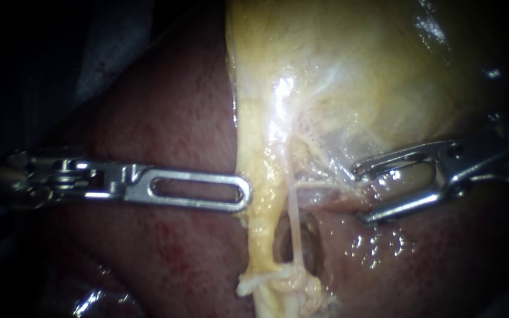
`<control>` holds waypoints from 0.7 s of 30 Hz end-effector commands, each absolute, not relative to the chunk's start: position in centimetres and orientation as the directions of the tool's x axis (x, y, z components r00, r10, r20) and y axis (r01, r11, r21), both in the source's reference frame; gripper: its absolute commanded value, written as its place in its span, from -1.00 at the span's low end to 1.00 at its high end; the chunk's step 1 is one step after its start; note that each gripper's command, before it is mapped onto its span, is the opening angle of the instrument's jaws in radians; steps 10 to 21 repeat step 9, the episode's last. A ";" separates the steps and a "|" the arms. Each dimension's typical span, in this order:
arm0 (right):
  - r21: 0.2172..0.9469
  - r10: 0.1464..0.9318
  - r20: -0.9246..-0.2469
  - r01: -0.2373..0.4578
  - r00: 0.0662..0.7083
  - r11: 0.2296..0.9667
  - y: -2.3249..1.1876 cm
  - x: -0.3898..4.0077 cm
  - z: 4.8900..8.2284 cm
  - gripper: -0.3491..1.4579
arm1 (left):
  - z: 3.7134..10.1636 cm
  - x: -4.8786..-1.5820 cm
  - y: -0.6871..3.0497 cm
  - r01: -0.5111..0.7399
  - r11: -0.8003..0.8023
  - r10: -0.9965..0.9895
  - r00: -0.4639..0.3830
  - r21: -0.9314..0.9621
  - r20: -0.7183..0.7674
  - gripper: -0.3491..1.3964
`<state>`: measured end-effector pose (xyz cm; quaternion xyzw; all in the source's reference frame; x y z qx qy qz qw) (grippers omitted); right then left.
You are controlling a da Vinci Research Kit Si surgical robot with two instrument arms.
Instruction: Going back first clip left tube
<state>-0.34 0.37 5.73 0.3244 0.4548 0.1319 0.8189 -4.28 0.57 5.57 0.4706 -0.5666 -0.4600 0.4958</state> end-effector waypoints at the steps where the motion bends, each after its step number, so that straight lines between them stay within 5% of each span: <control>1: 0.651 0.511 -0.659 0.079 0.552 0.755 0.37 -0.34 5.73 -0.18 | 5.57 -4.28 0.57 -0.077 0.133 -0.990 -0.065 0.988 0.129 -1.00; 21: 0.651 0.511 -0.659 0.079 0.552 0.755 0.37 -0.34 5.73 -0.18 | 5.55 -4.27 0.56 -0.077 0.133 -0.990 -0.065 0.988 0.128 -1.00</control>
